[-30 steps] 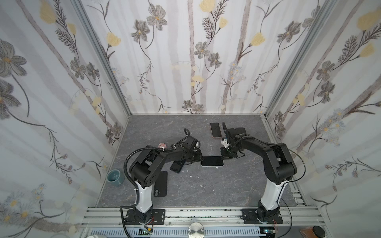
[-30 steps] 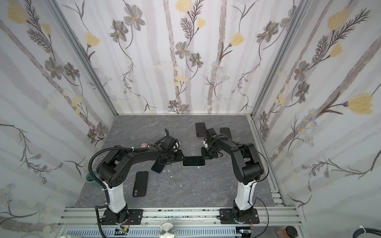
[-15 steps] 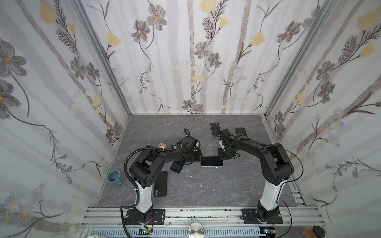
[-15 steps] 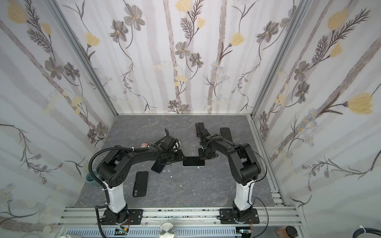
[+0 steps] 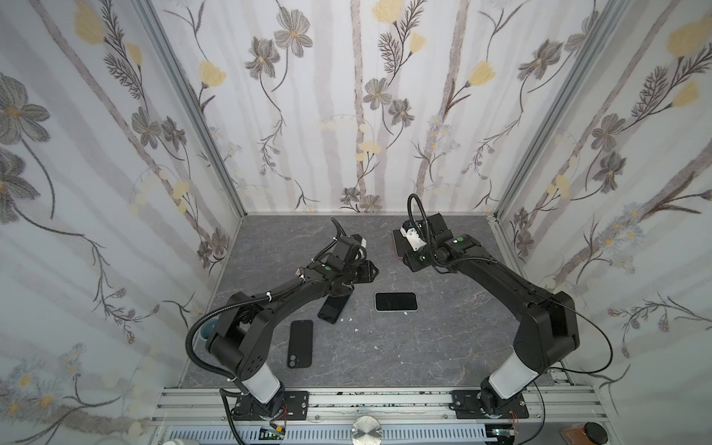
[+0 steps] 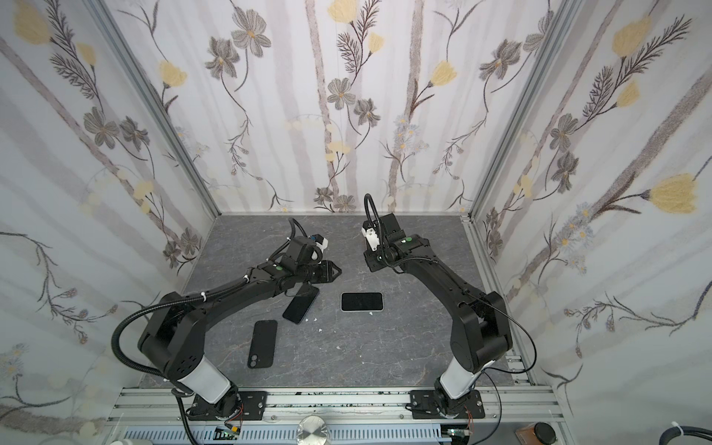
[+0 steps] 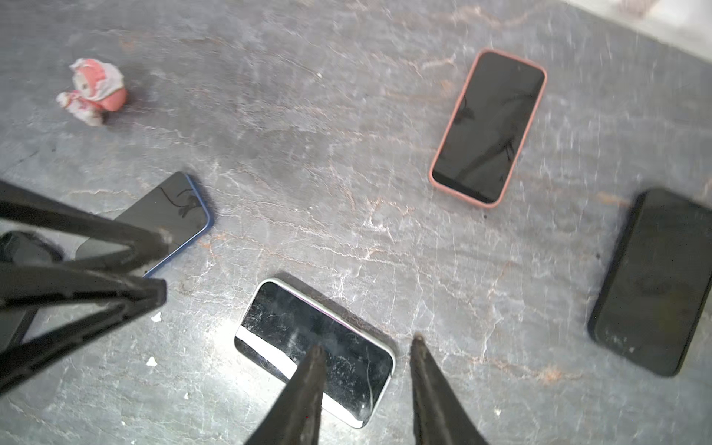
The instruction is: Put the phone into the phone case
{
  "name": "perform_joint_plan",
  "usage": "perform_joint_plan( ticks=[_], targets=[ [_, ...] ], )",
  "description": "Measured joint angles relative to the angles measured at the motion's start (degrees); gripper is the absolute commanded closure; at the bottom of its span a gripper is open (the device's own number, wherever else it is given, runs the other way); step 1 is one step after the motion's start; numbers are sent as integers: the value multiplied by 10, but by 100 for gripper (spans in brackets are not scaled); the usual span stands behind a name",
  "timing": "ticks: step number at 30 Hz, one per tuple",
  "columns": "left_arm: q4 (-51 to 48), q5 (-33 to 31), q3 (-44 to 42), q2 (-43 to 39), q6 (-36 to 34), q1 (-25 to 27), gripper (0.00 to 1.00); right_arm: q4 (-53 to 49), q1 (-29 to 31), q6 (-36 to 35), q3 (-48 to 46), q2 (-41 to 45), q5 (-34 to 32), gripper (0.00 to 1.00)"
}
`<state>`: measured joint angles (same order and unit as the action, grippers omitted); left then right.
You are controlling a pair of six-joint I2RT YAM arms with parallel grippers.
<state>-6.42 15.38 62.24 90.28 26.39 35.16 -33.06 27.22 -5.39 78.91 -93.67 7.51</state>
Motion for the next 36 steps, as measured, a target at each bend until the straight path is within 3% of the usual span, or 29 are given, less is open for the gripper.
perform_joint_plan(
  ticks=[4, 8, 13, 21, 27, 28, 29, 33, 34, 36],
  targets=[
    [1, -17, -46, -84, -70, 0, 49, 11, 1, -122, -47, 11, 51, 43],
    [28, -28, -134, -196, -155, 0, 21, -6, 10, -237, -86, 4, 96, 38],
    [81, -28, -254, -340, -262, 0, 0, -7, 17, -295, -97, -47, 104, 37],
    [105, 8, -366, -473, -438, 1, 0, -15, 27, -337, -102, -105, 56, 36],
    [106, 8, -392, -488, -477, 1, 0, -5, 36, -343, -101, -123, 35, 35],
    [107, 8, -394, -487, -478, 1, 0, -5, 37, -342, -101, -127, 31, 16],
    [108, 9, -395, -483, -478, 1, 0, -4, 39, -342, -101, -129, 28, 10],
    [109, 12, -395, -468, -478, 3, 0, 2, 46, -342, -105, -128, 28, 8],
    [109, 12, -395, -466, -478, 3, 0, 2, 46, -343, -107, -127, 28, 0],
    [109, 12, -395, -464, -478, 3, 0, 4, 50, -343, -111, -123, 26, 0]
  ],
)
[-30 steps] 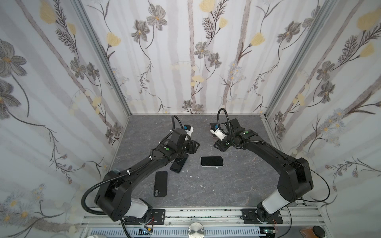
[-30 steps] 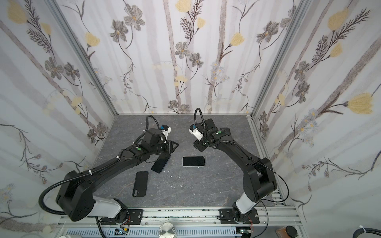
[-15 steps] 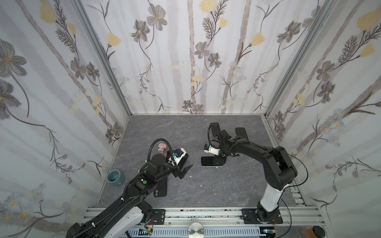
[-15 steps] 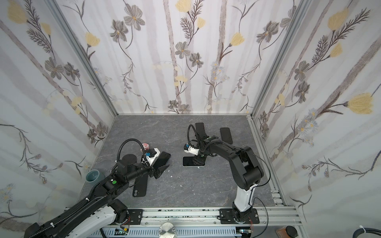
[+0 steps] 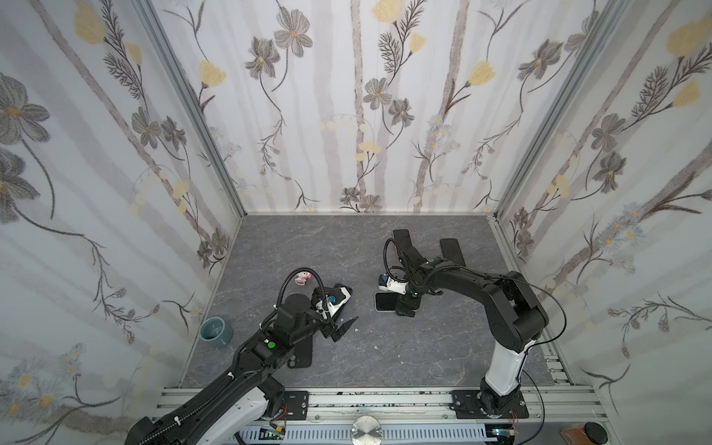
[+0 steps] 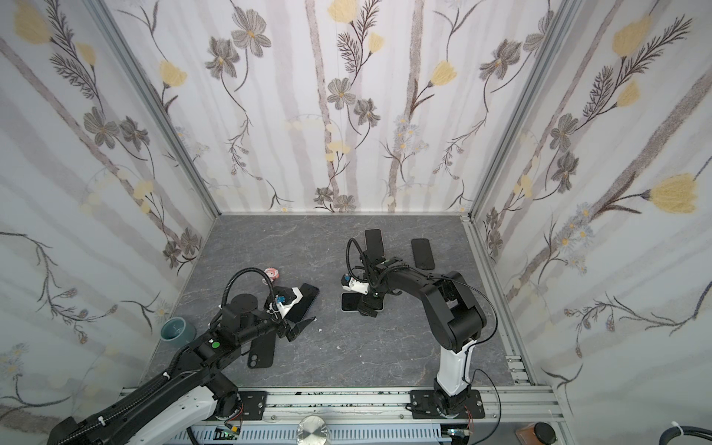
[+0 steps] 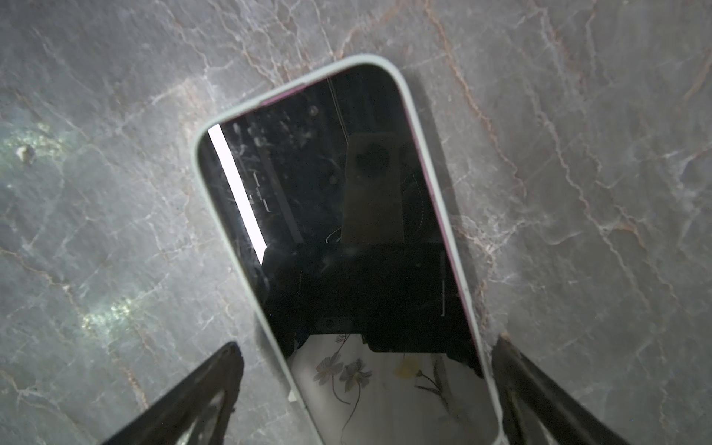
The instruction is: Put the phone into the phone case
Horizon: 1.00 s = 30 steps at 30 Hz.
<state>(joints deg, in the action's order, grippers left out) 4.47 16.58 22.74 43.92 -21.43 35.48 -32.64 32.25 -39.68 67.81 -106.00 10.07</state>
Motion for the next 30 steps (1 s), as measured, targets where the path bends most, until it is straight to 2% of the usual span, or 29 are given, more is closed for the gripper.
perform_joint_plan(
  ticks=[10, 24, 30],
  targets=[
    [4, 2, -2, 4, 0, 1, 0, 2, 19, -11, 0, -7, -37, 0],
    [26, 12, -12, 8, 3, 9, 0, -26, 19, 3, 26, -35, -25, 19],
    [35, 12, -14, 18, 4, 9, 0, -35, 9, 75, 67, -61, -35, 22]
  ],
)
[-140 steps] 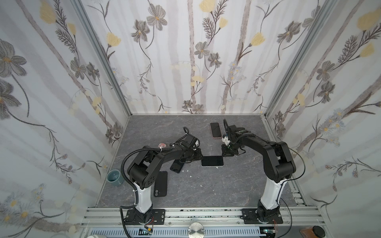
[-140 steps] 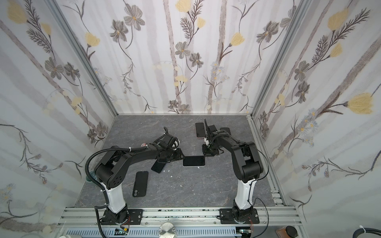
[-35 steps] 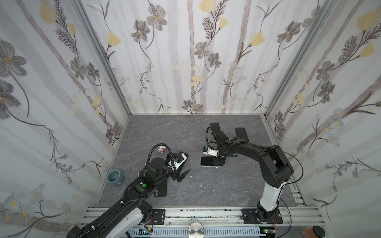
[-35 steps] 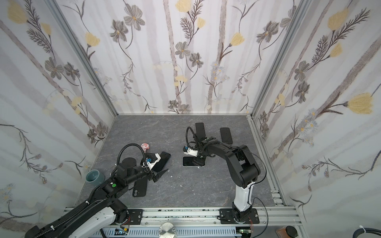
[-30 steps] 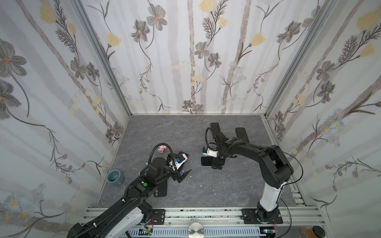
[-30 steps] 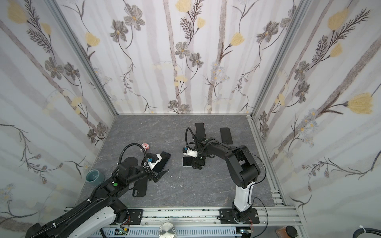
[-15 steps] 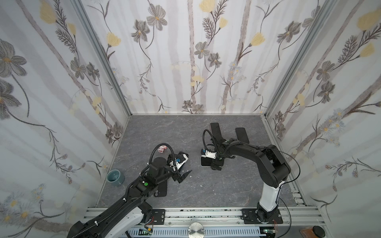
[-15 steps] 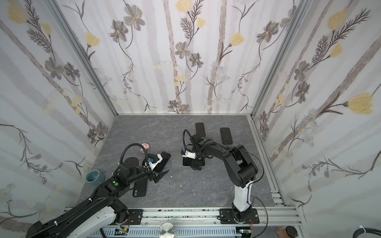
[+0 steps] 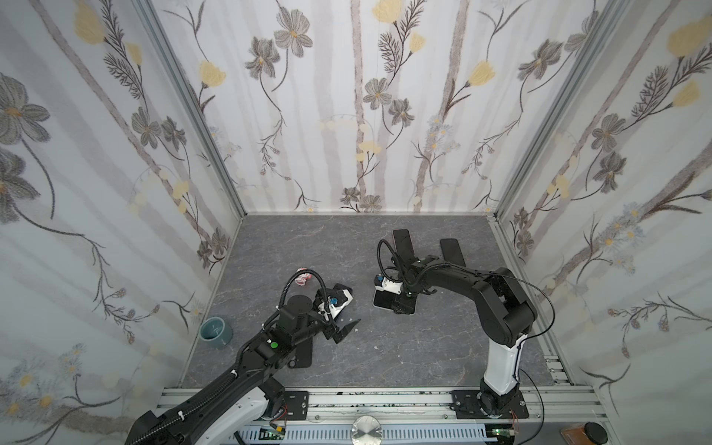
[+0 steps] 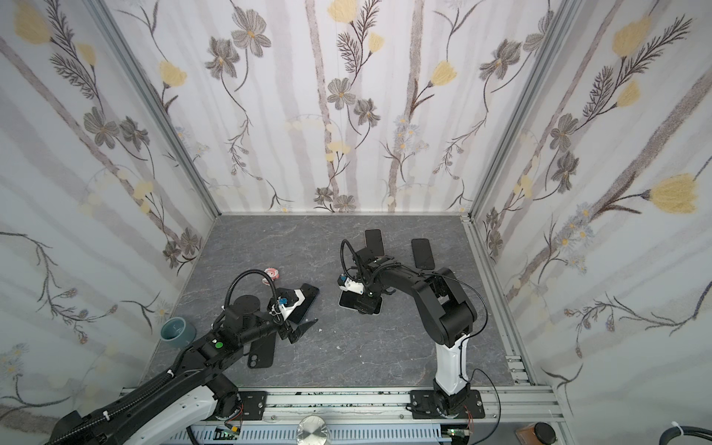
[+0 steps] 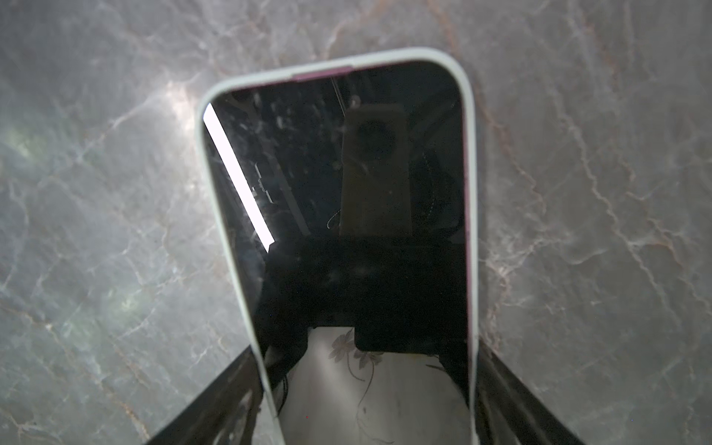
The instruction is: Put the phone into the phone case
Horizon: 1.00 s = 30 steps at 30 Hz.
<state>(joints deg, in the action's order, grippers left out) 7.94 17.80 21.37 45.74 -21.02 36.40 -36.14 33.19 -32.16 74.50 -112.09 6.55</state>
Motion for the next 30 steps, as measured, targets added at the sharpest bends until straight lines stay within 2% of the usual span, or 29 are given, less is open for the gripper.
perform_joint_plan(
  ticks=[7, 12, 16, 28, 30],
  targets=[
    [6, 0, 0, 9, 0, 1, 0, 29, -61, 92, 0, -4, -4, 24],
    [15, -2, -3, 11, 2, 2, 0, 34, -135, 169, -43, 30, -21, 25],
    [19, -8, -3, 19, 5, 2, 0, 45, -171, 231, -71, 50, -31, 24],
    [30, -58, -3, 25, 16, 2, 0, 63, -200, 405, -37, 29, -80, 17],
    [30, -62, -3, 23, 17, 2, 0, 64, -203, 428, -28, 25, -80, 14]
  ],
)
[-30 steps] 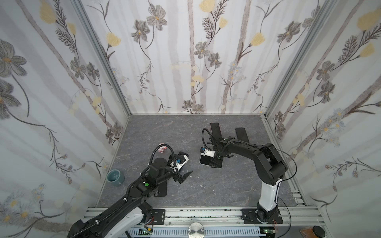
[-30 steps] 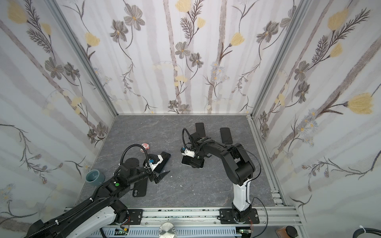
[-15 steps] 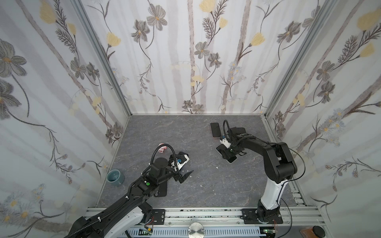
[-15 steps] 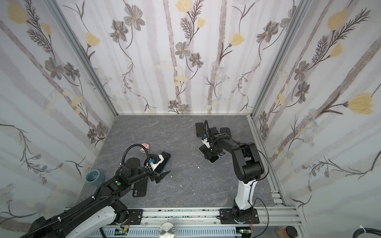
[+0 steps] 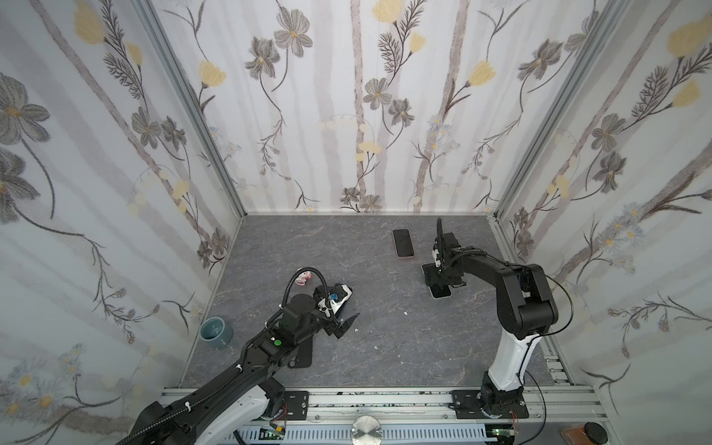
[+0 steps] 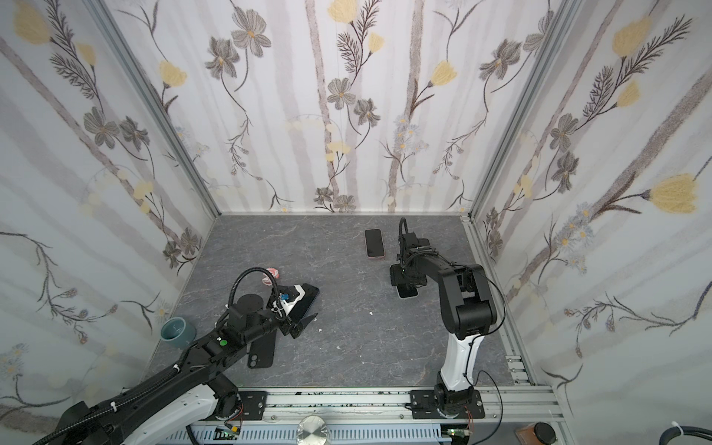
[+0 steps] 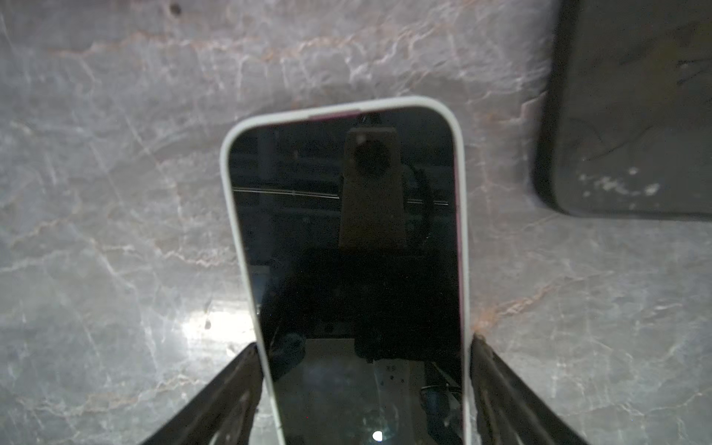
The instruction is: Put the phone into the phone case
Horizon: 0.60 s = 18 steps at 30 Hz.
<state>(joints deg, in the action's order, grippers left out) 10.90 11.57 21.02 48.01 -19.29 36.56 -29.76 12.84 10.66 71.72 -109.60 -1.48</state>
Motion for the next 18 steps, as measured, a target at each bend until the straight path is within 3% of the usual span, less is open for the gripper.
perform_joint_plan(
  ticks=[6, 14, 18],
  targets=[
    [0, -33, 1, -2, 3, 0, 0, 5, -1, 38, 9, -2, 12, 5],
    [-7, -82, 45, 15, 31, -7, 0, 4, -1, 49, 9, 38, 28, 4],
    [-50, -111, 103, 70, 74, -15, 0, 4, -2, 49, 8, 82, 27, 5]
  ],
)
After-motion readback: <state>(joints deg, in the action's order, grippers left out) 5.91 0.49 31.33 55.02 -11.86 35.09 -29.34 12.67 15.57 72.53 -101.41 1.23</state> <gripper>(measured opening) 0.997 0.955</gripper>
